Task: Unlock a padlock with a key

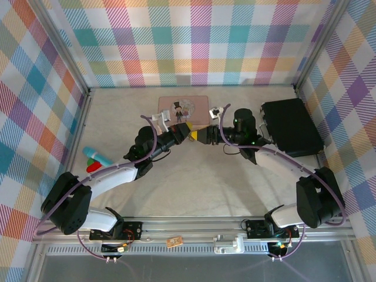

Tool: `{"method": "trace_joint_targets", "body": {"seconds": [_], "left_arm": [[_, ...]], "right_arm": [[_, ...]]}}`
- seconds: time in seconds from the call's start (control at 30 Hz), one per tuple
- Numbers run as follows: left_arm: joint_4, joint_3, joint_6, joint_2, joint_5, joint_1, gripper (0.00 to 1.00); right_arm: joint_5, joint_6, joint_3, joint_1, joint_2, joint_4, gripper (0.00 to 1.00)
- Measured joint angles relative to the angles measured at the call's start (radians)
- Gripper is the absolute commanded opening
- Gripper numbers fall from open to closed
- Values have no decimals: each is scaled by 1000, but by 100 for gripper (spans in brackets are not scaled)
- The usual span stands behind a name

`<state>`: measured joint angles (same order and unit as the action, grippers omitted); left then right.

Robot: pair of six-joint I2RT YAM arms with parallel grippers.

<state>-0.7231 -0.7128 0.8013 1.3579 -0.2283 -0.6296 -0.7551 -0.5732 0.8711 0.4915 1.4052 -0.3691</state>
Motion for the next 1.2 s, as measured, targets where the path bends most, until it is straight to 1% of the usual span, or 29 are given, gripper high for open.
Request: {"method": "trace_joint_targets", "body": {"seconds": [0.07,0.2,0.27,0.33,0.53,0.63,0.67,0.7,0.73,0.77,0.8,0.83,1.03,1.1,1.2], "left_arm": [[-17,4,-10,-6,-4,0,0],[-40,5,-14,-9,-11,0,0],[-46,6,-14,-9,-10,0,0],[-59,11,-13,-9,-11,0,0],[-85,21,-13,-9,-6,0,0],[-97,23,-12,-9,-2,-1,0],[-99,23,-10,-9,-3,-1,2],[-99,23,-8,-9,-2,-1,18],[-100,23,-6,-9,0,-1,38],[-100,23,-3,-9,2,-1,66],[-99,24,-1,-10,5,-1,91],[-98,24,5,-12,13,-1,100],[14,29,48,-83,35,30,99],[58,27,62,-105,35,43,94],[107,24,92,-112,26,49,91]], "right_arm": [[-14,-25,-2,0,12,-36,43],[-50,-92,-7,0,41,-123,31],[-66,-124,-8,0,56,-155,28],[-77,-151,-13,0,69,-192,23],[-88,-226,-46,0,81,-296,11],[-87,-260,-56,0,87,-343,0],[-86,-267,-60,0,89,-358,0],[-85,-272,-62,0,90,-366,0],[-84,-274,-63,0,90,-374,0],[-79,-272,-63,0,90,-375,0],[-74,-259,-64,0,90,-369,0],[-68,-245,-63,0,90,-355,0],[1,-63,-63,0,44,-125,0],[27,-3,-61,0,11,-52,0],[64,64,-58,0,-22,7,0]]}}
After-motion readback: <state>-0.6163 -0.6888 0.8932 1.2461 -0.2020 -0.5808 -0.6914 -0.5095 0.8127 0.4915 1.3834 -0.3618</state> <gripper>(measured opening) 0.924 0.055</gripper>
